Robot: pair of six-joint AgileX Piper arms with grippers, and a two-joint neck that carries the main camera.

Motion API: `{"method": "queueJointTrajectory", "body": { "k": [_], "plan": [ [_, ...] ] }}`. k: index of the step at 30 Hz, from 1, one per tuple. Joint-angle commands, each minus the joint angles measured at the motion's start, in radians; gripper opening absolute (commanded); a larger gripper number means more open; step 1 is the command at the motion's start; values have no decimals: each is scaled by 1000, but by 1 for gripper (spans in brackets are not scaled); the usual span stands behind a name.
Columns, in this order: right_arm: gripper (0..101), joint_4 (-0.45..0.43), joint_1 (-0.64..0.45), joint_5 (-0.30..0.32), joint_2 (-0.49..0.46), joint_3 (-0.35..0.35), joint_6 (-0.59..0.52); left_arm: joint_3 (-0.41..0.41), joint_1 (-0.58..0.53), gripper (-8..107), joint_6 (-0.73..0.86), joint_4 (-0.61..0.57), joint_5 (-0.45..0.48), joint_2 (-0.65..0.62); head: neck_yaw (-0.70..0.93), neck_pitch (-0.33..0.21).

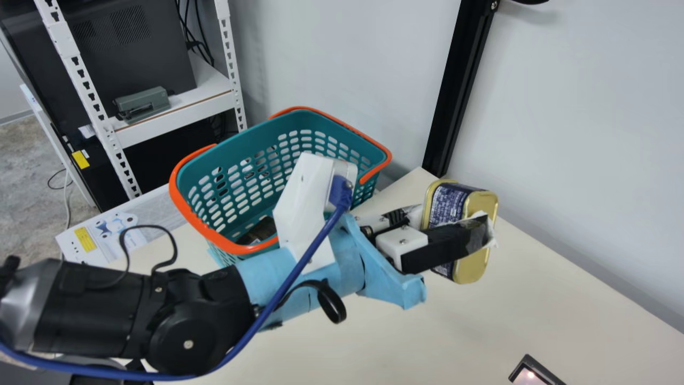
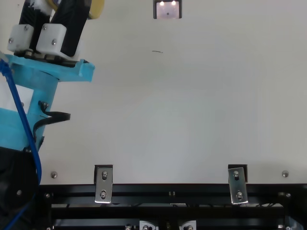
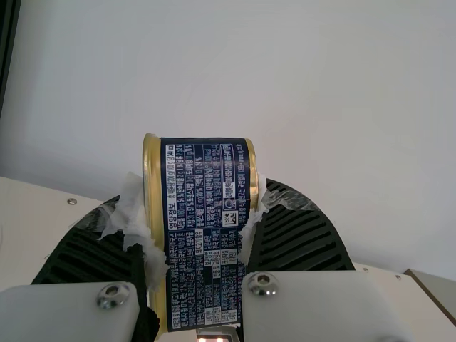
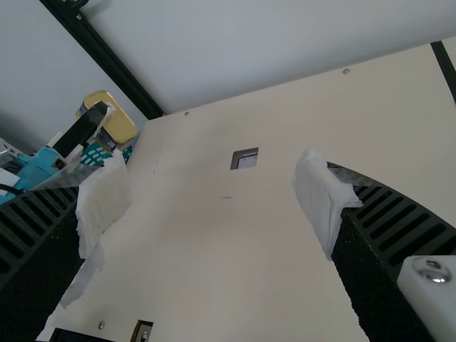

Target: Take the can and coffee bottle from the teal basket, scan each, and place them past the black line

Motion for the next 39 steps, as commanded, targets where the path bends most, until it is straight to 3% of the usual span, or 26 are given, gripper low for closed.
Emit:
{"method": "queueJointTrajectory", "body": {
  "k": [1,24,39],
  "plan": [
    [101,0,0,0,0,0,0,0,0,10,0,0,0,0,-38,1],
    [101,0,0,0,0,0,0,0,0,10,0,0,0,0,-523,117],
    [101,0,0,0,0,0,0,-28,18,10,-14,19,-12,38,-523,117]
  ]
}}
